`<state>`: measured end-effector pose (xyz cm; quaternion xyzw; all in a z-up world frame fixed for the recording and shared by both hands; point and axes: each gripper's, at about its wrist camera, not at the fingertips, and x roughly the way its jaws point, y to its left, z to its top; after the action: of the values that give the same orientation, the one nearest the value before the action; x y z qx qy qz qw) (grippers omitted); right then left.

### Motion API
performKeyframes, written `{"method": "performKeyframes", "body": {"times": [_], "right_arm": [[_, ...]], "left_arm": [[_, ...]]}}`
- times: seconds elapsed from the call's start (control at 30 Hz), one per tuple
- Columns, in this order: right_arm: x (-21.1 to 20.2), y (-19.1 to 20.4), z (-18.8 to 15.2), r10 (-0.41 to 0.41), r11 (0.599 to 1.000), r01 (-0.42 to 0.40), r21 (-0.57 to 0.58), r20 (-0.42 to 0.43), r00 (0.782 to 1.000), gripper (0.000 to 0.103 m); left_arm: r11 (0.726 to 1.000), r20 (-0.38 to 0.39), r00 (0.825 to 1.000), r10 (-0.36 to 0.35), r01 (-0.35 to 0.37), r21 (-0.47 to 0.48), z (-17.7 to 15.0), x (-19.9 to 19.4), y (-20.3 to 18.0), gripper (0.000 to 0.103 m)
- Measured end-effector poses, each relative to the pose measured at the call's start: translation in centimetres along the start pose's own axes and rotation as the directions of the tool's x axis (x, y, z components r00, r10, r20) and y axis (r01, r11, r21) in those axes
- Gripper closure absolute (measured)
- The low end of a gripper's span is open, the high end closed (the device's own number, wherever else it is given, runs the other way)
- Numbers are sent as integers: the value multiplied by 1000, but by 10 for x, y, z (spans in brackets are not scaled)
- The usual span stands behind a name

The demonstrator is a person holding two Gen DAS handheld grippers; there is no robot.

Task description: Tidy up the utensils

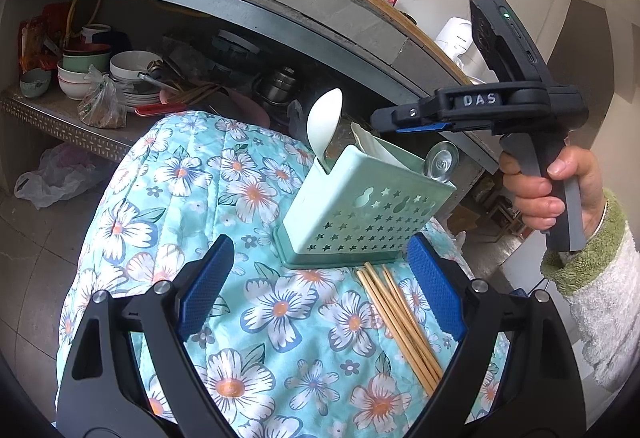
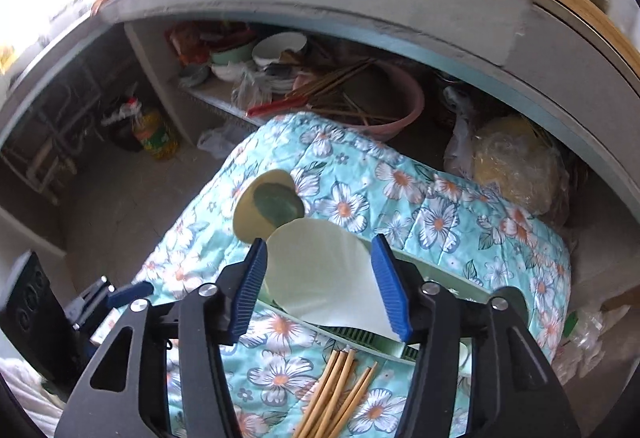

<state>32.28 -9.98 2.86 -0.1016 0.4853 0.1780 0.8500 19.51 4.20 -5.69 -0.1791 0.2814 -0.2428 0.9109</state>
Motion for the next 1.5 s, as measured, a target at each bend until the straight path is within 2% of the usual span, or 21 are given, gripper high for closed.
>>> {"method": "performKeyframes", "body": {"times": [0.1, 0.23, 0.5, 0.7, 0.77, 0.83, 0.9, 0.93, 1.13, 1.3, 1.5], "right_arm": [[13, 10, 4, -42, 998, 41, -52, -31, 999, 43], [21, 18, 8, -57, 995, 52, -81, -61, 996, 40], [31, 35, 6, -232, 967, 225, -121, -48, 972, 41], [31, 40, 4, -292, 950, 286, -126, -33, 956, 52], [26, 38, 4, -286, 953, 282, -112, -22, 958, 64], [19, 35, 5, -270, 960, 267, -88, -16, 963, 70], [13, 35, 5, -284, 956, 283, -83, 2, 959, 75], [10, 35, 5, -294, 953, 294, -81, 9, 956, 82], [-7, 24, 3, -296, 954, 297, -49, 28, 955, 97], [-26, 5, 1, -297, 955, 297, 13, 68, 953, 99], [-58, -25, 0, -268, 961, 253, 114, 139, 954, 100]], "left_arm": [[1000, -1, 1000, -2, 2, -3, 0, 0, 2, 18], [1000, 3, 1000, -3, 3, -9, 0, -1, 4, 18], [1000, 0, 1000, -8, 8, -29, 0, -1, 9, 18], [999, 1, 1000, -9, 9, -30, 0, -1, 9, 18], [999, 2, 1000, -10, 10, -34, 1, 0, 10, 18], [999, 2, 1000, -9, 9, -33, 1, -1, 10, 18], [999, 2, 1000, -10, 10, -32, 1, -1, 10, 18], [999, 2, 1000, -10, 10, -31, 1, -1, 10, 18], [1000, 3, 1000, -8, 8, -30, 1, -1, 9, 18], [1000, 4, 1000, -9, 9, -29, 1, -1, 9, 18], [1000, 2, 1000, -8, 8, -28, 0, 0, 10, 18]]}}
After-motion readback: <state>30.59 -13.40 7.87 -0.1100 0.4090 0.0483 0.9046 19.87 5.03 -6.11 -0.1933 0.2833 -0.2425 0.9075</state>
